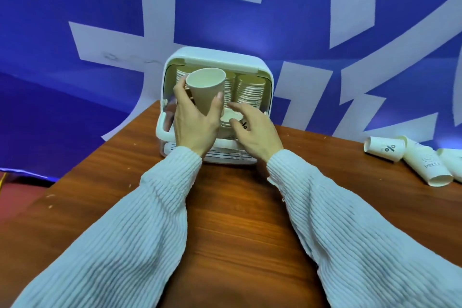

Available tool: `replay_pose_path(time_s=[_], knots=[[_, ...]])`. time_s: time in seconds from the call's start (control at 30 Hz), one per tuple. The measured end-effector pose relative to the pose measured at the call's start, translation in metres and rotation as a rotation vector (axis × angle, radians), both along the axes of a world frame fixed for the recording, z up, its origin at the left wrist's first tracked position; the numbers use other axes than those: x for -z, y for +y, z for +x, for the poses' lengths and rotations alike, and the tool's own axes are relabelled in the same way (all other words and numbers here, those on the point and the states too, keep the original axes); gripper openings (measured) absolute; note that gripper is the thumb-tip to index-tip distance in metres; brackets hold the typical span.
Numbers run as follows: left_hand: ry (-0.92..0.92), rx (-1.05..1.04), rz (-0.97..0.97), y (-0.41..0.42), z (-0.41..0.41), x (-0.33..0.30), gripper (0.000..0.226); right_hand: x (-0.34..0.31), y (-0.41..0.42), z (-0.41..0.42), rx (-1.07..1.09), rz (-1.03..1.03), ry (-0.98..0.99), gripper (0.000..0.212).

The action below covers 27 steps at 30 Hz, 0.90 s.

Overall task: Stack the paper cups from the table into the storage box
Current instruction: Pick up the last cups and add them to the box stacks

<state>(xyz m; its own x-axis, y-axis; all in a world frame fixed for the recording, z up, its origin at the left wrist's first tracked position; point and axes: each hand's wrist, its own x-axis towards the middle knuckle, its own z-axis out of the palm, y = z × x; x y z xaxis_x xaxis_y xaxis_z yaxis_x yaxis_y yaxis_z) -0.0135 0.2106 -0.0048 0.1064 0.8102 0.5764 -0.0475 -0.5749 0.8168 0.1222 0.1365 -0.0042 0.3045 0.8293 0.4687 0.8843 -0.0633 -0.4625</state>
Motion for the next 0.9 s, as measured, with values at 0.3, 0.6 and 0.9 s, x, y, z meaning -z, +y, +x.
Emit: replay_pose_path(time_s=[0.3,0.6,0.9], knots=[[0.582,-0.001,0.240,0.023,0.045,-0.005,0.073,0.056,-0.043,0.002,0.133,0.276,0.256,0.035],[1.048,-0.366,0.514,0.003,0.047,0.018,0.088,0.057,-0.046,0.003,0.161,0.389,0.322,0.031],[0.597,0.069,0.490,-0.080,0.114,0.032,0.043,0.050,-0.089,0.062,0.305,0.435,0.377,0.031]])
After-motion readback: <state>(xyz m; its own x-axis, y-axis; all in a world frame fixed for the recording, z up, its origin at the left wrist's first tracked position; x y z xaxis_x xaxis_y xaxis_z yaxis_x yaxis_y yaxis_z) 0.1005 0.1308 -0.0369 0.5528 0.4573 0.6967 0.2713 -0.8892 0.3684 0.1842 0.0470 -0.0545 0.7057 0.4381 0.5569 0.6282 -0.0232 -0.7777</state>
